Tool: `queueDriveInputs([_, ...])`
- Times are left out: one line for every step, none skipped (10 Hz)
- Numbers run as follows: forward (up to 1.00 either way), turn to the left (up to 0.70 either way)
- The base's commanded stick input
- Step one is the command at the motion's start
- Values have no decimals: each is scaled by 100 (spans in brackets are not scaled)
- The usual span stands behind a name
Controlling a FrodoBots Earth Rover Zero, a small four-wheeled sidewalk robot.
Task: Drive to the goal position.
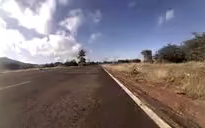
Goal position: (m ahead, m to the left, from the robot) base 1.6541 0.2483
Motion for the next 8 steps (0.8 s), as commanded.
queueDriveInputs([70,0])
queueDriveInputs([70,0])
queueDriveInputs([70,0])
queueDriveInputs([70,0])
queueDriveInputs([70,0])
queueDriveInputs([70,0])
queueDriveInputs([70,0])
queueDriveInputs([70,0])
